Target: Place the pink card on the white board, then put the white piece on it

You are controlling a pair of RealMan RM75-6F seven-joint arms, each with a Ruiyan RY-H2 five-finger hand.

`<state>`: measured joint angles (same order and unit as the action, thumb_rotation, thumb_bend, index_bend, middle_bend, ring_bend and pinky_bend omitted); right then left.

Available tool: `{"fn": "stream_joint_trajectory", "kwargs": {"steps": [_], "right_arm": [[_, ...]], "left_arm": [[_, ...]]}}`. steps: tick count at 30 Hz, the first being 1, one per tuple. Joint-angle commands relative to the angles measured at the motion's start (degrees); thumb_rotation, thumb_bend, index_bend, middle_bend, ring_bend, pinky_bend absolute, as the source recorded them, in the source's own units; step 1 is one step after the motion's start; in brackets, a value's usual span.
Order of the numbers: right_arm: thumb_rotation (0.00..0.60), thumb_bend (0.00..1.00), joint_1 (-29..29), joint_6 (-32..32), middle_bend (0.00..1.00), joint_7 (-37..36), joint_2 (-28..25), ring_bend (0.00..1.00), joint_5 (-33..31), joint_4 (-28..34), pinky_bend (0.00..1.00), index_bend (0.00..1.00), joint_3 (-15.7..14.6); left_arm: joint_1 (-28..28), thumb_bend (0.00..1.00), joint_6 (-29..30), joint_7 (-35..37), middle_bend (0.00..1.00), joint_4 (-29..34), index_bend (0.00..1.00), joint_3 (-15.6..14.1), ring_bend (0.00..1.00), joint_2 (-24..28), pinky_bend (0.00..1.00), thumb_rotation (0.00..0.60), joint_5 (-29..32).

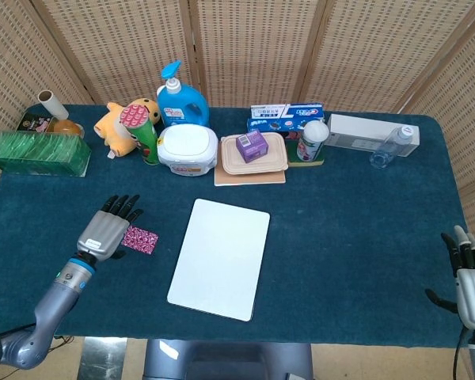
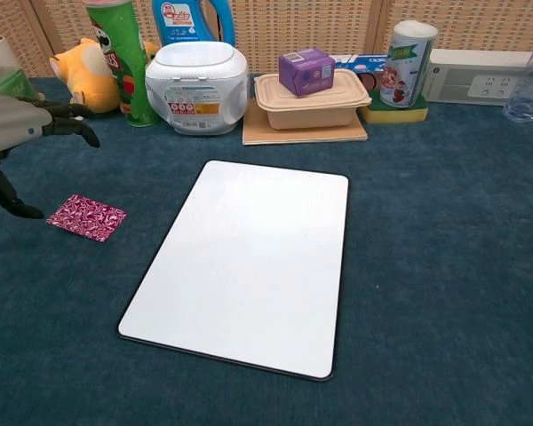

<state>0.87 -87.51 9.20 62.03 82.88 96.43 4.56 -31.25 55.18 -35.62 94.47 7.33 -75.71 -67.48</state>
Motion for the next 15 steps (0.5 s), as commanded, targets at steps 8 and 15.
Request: {"fn": "stream_joint_trajectory", "kwargs": {"steps": [8,15], "right_arm": [[0.600,0.00,0.01,0.20,0.00,-0.31,-0.21,0.00,-0.09,0.15,0.00,0.06,-0.03],[0.600,0.00,0.00,0.23,0.00,-0.39,-0.21,0.00,0.10,0.26,0.00,0.06,-0.15]], "left_arm": [[-2.21,0.09,-0.60,-2.55,0.00,-3.34,0.19,-1.24,0.00,-3.51,0.06,0.600,5.62],[-3.19,0.09,-0.35,-3.40,0.00,-4.69,0.20,-2.32,0.00,-4.88,0.06,0.600,6.98]]}}
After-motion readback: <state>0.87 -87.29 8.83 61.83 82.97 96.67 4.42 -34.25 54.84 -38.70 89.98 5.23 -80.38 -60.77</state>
